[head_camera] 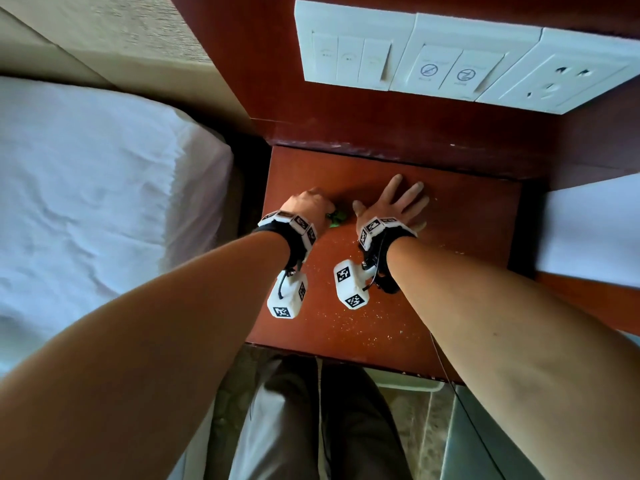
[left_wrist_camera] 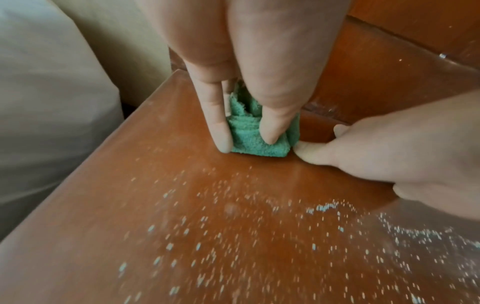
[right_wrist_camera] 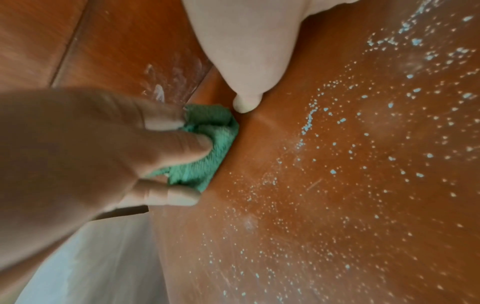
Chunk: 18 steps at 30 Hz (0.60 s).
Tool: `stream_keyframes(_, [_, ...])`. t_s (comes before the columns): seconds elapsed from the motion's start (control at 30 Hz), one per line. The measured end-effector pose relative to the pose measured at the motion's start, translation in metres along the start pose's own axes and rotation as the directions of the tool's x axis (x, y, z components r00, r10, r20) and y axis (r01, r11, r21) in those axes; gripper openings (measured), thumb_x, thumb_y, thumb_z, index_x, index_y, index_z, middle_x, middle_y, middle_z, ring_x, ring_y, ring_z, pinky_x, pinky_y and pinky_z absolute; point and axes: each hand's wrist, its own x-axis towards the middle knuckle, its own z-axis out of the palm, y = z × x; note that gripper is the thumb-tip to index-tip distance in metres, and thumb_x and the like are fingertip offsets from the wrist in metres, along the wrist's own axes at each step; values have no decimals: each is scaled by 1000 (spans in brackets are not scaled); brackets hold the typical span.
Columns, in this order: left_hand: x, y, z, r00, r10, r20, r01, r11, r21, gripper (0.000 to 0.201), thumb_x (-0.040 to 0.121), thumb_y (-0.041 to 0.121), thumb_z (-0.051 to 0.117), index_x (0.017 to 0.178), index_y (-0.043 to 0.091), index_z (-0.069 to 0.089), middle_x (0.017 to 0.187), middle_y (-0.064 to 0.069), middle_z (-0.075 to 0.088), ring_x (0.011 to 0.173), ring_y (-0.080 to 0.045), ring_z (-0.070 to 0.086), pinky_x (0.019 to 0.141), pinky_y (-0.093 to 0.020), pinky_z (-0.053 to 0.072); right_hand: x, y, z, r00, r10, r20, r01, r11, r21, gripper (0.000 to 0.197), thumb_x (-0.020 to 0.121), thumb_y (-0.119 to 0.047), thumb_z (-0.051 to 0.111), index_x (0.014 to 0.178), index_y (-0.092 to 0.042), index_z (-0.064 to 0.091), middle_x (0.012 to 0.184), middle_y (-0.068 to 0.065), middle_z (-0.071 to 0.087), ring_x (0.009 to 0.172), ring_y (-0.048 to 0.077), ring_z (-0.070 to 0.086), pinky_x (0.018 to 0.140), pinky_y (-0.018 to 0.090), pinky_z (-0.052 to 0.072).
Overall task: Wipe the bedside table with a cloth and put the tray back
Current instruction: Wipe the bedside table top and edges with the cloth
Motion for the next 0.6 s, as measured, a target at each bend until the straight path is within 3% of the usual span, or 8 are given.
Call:
stream_keyframes(0.13, [-9, -1, 10, 999, -10, 45, 13, 998, -55, 31, 93, 28, 56, 122, 33, 63, 129, 3, 55, 108, -24, 61, 89, -31, 50, 1, -1, -1, 1000, 0, 7, 0, 1000, -12, 98, 85, -63, 53, 153, -24, -6, 158, 16, -18, 146, 40, -10, 112, 65, 12])
stream_keyframes(0.27, [-7, -9, 5, 990, -123, 67, 134, 972, -195, 38, 85, 39, 69, 122, 35, 64, 122, 1, 63, 103, -26, 63, 84, -30, 51, 2, -1, -10, 998, 4, 55, -2, 1000, -28, 96, 85, -61, 54, 153, -24, -4, 158, 17, -17, 145, 41, -8, 111, 64, 14])
stream_keyframes(0.4, [-8, -14, -5, 981, -192, -22, 179, 946, -270, 41, 84, 36, 70, 123, 27, 62, 111, -8, 66, 102, -32, 63, 81, -34, 50, -3, 1, -30, 995, -66, 79, 61, 996, 65, 75, 91, -38, 52, 152, -21, 12, 161, 8, -6, 146, 37, -1, 114, 56, 19])
stream_keyframes(0.5, [-10, -12, -13, 979, -203, -37, 184, 939, -290, 38, 83, 32, 69, 120, 25, 64, 109, -9, 67, 100, -31, 64, 79, -34, 51, -12, -1, -43, 958, -285, 23, 273, 937, 219, 61, 87, -18, 54, 145, -21, 34, 156, 2, 21, 141, 33, 24, 111, 44, 31])
stream_keyframes(0.6, [-14, -1, -22, 978, -208, -37, 186, 933, -309, 33, 84, 26, 67, 116, 25, 65, 107, -8, 66, 94, -29, 64, 71, -31, 49, -23, -2, -62, 849, -506, 152, 447, 841, 304, 56, 84, -5, 51, 137, -23, 50, 135, 5, 55, 119, 28, 54, 98, 35, 47])
